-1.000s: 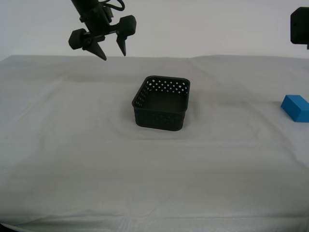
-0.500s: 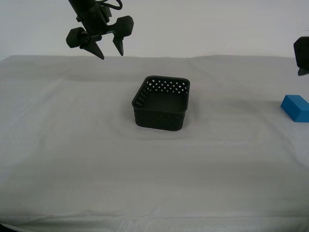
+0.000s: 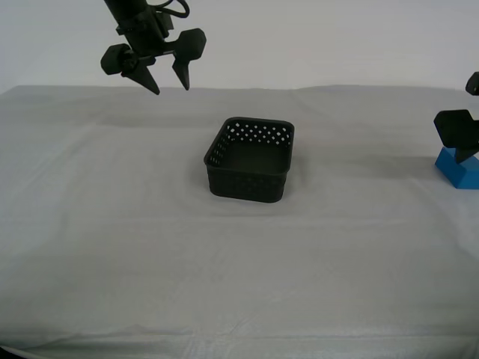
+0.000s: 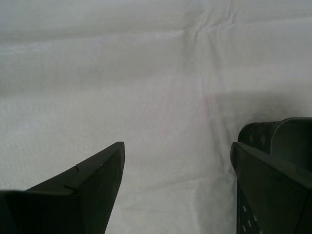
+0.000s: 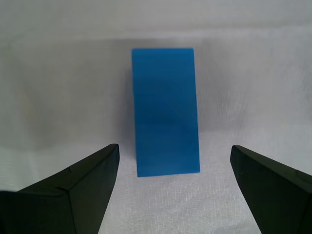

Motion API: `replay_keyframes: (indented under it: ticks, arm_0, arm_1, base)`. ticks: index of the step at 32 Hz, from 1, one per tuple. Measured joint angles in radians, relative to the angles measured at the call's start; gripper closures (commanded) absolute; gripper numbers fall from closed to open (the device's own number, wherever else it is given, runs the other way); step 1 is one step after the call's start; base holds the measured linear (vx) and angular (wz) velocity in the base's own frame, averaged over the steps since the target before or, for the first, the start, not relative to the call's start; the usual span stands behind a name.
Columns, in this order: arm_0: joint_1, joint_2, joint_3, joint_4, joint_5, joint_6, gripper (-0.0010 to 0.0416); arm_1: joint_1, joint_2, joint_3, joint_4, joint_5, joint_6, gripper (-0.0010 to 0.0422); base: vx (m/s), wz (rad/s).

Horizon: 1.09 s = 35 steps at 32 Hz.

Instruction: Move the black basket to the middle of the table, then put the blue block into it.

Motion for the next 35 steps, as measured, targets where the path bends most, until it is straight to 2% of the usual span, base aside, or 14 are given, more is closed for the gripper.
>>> replay_keyframes:
  ticks: [6, 8, 10, 12, 14, 15, 16, 17, 19, 20, 26, 29, 31, 35]
  arm_0:
    - [-0.034, 0.106, 0.021, 0.051, -0.007, 0.000, 0.0075]
    - [-0.034, 0.142, 0.050, 0.061, -0.058, 0.000, 0.0076]
    - [-0.033, 0.157, 0.063, 0.054, -0.069, 0.000, 0.0082]
    - [-0.034, 0.168, 0.082, 0.058, -0.072, 0.000, 0.0114]
    - [-0.034, 0.177, 0.113, 0.054, -0.072, -0.001, 0.0195]
    - [-0.034, 0.178, 0.116, 0.052, -0.073, 0.000, 0.0214]
    - [-0.034, 0.177, 0.124, 0.053, -0.073, -0.001, 0.0275]
    - [-0.034, 0.177, 0.124, 0.053, -0.073, 0.000, 0.0296]
    - [-0.034, 0.177, 0.123, 0.051, -0.074, 0.000, 0.0382]
    - [-0.034, 0.177, 0.124, 0.050, -0.075, 0.000, 0.0398]
    - [-0.034, 0.175, 0.125, 0.041, -0.075, -0.001, 0.0408]
    - [-0.031, 0.166, 0.133, 0.000, -0.076, -0.001, 0.0407]
    - [-0.026, 0.142, 0.154, -0.052, -0.084, -0.001, 0.0407]
    - [-0.001, 0.060, 0.159, -0.071, -0.104, 0.000, 0.0407]
  arm_1:
    - [0.002, 0.000, 0.000, -0.003, 0.000, 0.004, 0.0115]
    - [0.002, 0.000, 0.000, -0.003, 0.000, 0.004, 0.0115]
    - [0.002, 0.000, 0.000, -0.003, 0.000, 0.004, 0.0115]
    - [0.002, 0.000, 0.000, -0.005, 0.000, 0.004, 0.0115]
    - [0.002, 0.000, 0.000, -0.005, 0.000, 0.004, 0.0115]
    - [0.002, 0.000, 0.000, -0.005, 0.000, 0.004, 0.0115]
    - [0.002, 0.000, 0.000, -0.005, 0.000, 0.004, 0.0115]
    - [0.002, 0.000, 0.000, -0.005, 0.000, 0.004, 0.0115]
    - [0.002, 0.000, 0.000, -0.005, 0.000, 0.004, 0.0115]
    - [0.002, 0.000, 0.000, -0.005, 0.000, 0.004, 0.0115]
    - [0.002, 0.000, 0.000, -0.005, 0.000, 0.004, 0.0115]
    - [0.002, 0.000, 0.000, -0.005, 0.000, 0.004, 0.0115]
    - [0.003, 0.000, 0.000, -0.005, 0.000, 0.004, 0.0115]
    - [0.003, 0.000, 0.000, -0.004, 0.000, 0.004, 0.0115]
  base:
    - [0.000, 0.000]
    - [0.000, 0.000]
    - [0.000, 0.000]
    - [0.000, 0.000]
    - [0.000, 0.000]
    - [0.000, 0.000]
    - [0.000, 0.000]
    - [0.000, 0.000]
    - [0.000, 0.000]
    - [0.000, 0.000]
    - [0.000, 0.000]
    - [0.000, 0.000]
    - [0.000, 0.000]
    - [0.000, 0.000]
